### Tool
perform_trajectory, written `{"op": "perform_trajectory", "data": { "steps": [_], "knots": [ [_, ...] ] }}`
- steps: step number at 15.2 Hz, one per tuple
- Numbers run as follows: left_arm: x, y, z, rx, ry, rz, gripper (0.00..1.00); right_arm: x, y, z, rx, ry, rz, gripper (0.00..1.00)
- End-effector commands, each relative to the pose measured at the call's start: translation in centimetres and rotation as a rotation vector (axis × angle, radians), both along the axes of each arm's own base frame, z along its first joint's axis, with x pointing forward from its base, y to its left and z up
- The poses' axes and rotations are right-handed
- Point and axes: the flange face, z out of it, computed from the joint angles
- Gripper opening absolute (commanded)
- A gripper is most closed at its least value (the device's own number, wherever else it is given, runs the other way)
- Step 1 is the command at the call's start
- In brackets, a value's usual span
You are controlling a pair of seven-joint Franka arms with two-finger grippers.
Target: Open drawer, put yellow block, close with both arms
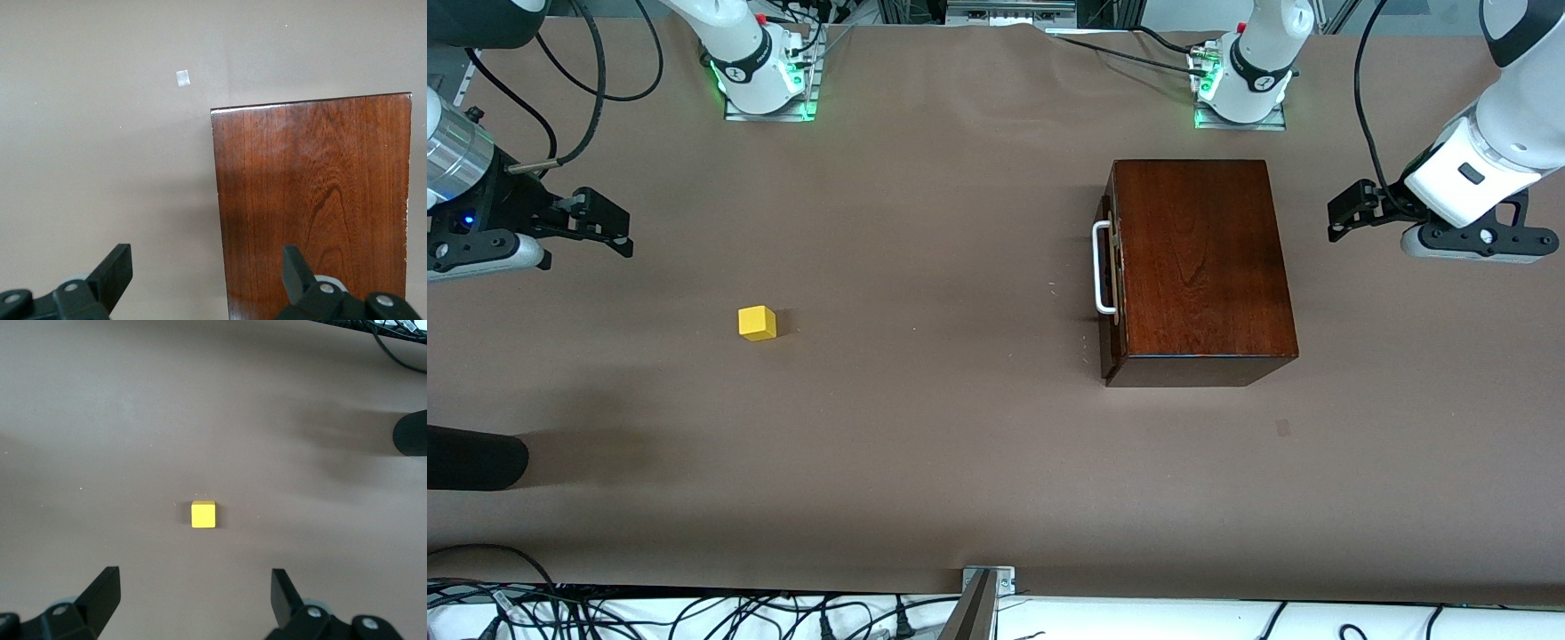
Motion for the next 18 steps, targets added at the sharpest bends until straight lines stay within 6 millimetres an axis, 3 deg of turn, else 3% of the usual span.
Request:
{"op": "perform_trajectory", "data": {
  "steps": [1, 14, 18],
  "knots": [
    [0.4, -0.1, 0.5, -0.005, 0.009, -0.001, 1.00, -0.2, -0.1, 0.4, 0.006, -0.008, -0.012, 1.00],
    [0.3, -0.2, 0.5, -0.004, 0.010, -0.003, 1.00, -0.2, -0.2, 0.4, 0.007, -0.008, -0.013, 1.00],
    [0.1, -2.8, 1.5, -0.013, -0.004, -0.040, 1.00, -0.2, -0.3, 0.4, 0.005, -0.008, -0.015, 1.00]
  ]
}}
